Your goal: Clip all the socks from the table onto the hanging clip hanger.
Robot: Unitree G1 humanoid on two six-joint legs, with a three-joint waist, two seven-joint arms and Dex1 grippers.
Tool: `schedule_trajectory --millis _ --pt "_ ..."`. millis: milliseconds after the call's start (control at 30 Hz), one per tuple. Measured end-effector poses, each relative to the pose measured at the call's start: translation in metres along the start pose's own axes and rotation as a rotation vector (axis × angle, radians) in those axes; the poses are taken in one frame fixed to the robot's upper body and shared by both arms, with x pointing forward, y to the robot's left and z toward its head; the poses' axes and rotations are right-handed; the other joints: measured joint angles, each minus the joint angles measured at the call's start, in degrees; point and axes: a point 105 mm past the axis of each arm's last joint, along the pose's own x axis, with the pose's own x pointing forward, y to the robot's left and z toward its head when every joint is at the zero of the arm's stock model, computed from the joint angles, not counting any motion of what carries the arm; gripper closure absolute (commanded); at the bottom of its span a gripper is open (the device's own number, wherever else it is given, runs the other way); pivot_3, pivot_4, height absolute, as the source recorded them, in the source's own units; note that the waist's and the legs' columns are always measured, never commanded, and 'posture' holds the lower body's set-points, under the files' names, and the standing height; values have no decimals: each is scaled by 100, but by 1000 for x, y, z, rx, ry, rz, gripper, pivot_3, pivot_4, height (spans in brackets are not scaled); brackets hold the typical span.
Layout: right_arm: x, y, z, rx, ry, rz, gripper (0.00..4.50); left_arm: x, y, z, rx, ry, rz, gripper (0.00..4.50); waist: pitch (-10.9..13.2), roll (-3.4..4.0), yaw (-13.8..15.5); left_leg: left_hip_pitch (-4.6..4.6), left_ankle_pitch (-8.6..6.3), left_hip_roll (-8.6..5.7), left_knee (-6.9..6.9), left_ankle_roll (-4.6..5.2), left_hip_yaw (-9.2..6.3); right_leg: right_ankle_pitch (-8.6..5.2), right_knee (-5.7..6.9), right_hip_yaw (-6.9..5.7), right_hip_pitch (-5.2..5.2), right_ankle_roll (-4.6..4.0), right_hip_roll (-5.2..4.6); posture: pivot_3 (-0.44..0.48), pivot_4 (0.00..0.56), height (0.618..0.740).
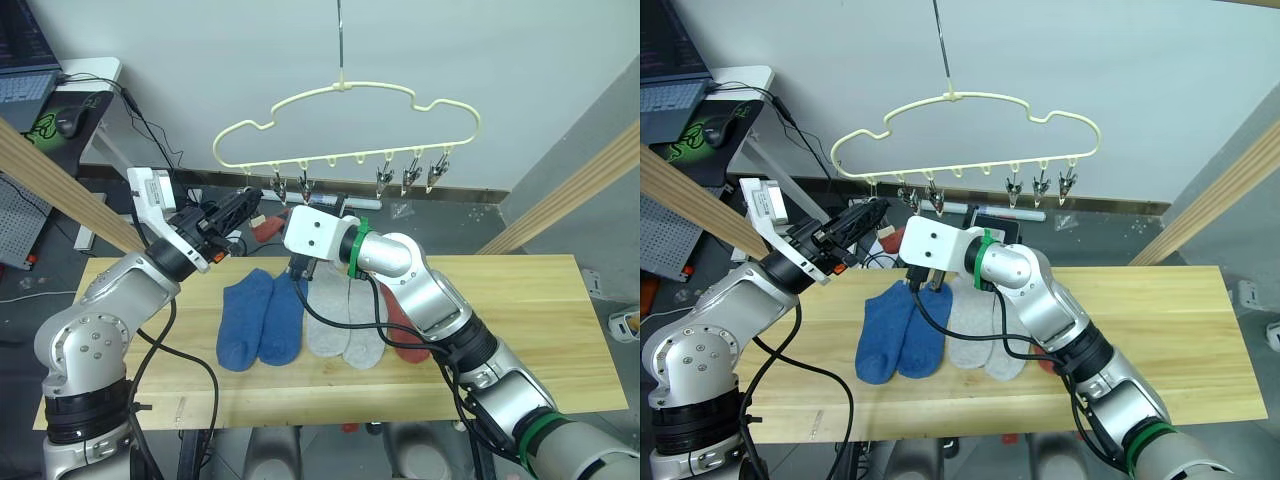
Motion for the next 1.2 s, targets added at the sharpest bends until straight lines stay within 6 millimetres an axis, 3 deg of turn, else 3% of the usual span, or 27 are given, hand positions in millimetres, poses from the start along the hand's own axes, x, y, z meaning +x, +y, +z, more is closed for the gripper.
schedule_trajectory --millis 367,667,1200 --pt "-3 -8 6 -41 -30 -88 4500 0 3 2 -32 -8 1 4138 -1 -2 -1 0 1 -2 1 -1 0 0 0 -1 0 0 0 -92 322 735" --pt "-6 21 -4 -129 -19 24 4500 2 2 3 -43 -7 1 4138 -2 -4 -3 0 1 -1 3 -1 1 0 2 1 0 0 0 -88 323 735" --pt "1 0 9 -149 -74 -128 4500 1 0 3 -55 0 -7 4138 -5 -9 2 0 2 -2 5 -3 0 0 4 -1 1 0 0 -84 322 735"
